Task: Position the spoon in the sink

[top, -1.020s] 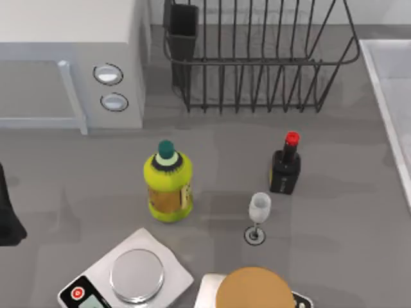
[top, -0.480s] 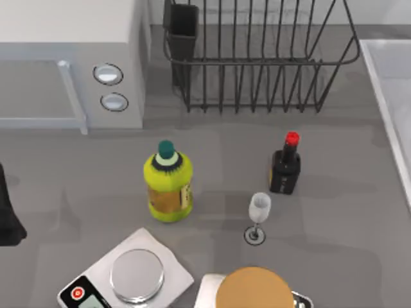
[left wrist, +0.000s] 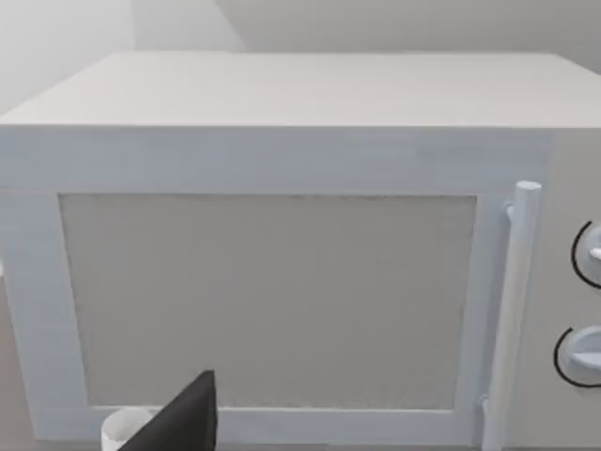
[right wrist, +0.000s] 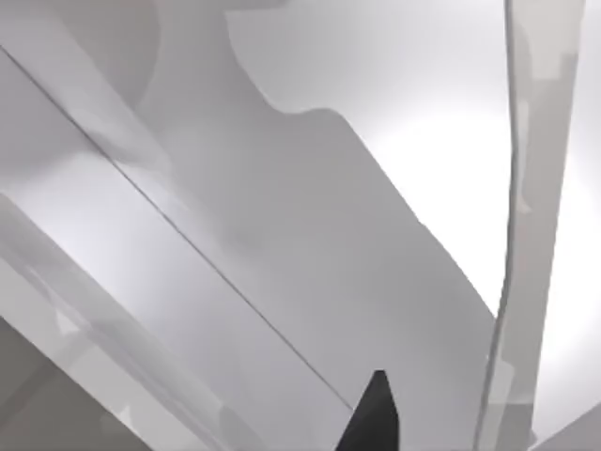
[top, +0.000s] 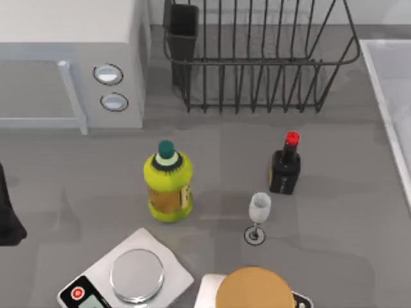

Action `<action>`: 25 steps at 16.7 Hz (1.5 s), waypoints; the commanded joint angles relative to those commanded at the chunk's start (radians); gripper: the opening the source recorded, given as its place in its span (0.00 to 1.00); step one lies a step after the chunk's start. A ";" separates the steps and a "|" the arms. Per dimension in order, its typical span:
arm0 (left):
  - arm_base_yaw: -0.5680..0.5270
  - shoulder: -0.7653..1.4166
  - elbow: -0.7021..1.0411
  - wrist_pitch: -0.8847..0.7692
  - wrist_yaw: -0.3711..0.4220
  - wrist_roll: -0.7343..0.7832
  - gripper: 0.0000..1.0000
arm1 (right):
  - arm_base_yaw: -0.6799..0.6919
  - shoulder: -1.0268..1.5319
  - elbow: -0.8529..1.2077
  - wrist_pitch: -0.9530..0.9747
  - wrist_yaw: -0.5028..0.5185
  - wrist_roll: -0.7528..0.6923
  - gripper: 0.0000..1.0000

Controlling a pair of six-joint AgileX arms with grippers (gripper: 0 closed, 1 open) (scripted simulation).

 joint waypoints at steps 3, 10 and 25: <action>0.000 0.000 0.000 0.000 0.000 0.000 1.00 | 0.001 -0.049 -0.182 0.104 -0.001 -0.004 0.00; 0.000 0.000 0.000 0.000 0.000 0.000 1.00 | -0.002 -0.108 -0.368 0.240 0.003 -0.004 0.00; 0.000 0.000 0.000 0.000 0.000 0.000 1.00 | -0.002 -0.108 -0.368 0.240 0.003 -0.004 0.98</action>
